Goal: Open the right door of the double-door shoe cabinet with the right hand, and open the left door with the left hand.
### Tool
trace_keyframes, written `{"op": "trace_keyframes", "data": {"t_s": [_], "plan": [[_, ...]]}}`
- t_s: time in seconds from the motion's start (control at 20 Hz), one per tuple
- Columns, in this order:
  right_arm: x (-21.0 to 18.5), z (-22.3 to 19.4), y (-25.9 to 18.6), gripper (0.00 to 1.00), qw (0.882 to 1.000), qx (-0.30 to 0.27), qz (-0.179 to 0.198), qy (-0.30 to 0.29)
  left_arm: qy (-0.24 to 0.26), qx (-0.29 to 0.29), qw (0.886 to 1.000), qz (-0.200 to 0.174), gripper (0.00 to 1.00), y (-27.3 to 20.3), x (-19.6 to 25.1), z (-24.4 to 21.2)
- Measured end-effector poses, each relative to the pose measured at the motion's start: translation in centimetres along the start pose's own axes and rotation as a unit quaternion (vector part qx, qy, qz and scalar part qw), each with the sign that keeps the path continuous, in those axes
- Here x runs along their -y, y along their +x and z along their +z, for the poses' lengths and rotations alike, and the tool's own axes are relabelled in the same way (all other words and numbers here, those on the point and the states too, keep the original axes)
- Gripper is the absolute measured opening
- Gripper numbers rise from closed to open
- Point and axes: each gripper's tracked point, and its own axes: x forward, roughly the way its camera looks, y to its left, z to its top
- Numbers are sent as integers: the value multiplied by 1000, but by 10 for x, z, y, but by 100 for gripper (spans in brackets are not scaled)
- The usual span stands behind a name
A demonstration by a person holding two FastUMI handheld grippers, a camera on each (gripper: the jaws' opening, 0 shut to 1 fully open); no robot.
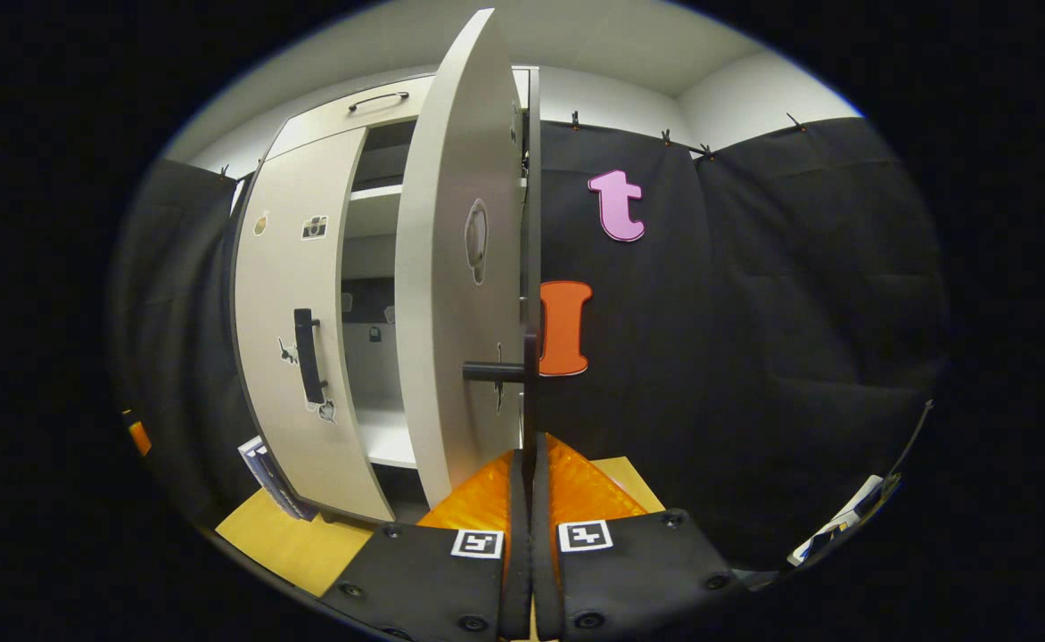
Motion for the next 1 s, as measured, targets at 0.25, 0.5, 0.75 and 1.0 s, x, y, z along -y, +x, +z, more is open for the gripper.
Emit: {"op": "trace_keyframes", "data": {"t_s": [0.25, 0.5, 0.75, 1.0], "plan": [[2, 0, 1, 10, 1000, 1, 6, 2, 0, -2, 1000, 2, 95, 11, 12, 2], [12, 0, 0, 9, 1000, 2, 3, 3, 5, -2, 1000, 2, 95, 32, 28, 8], [3, 0, -8, 9, 999, -1, 29, 30, -3, -5, 1000, 4, 95, 58, 43, 8], [19, 9, -8, 9, 1000, 23, 19, 10, -10, -10, 1000, 2, 95, 86, 59, 5]]}}
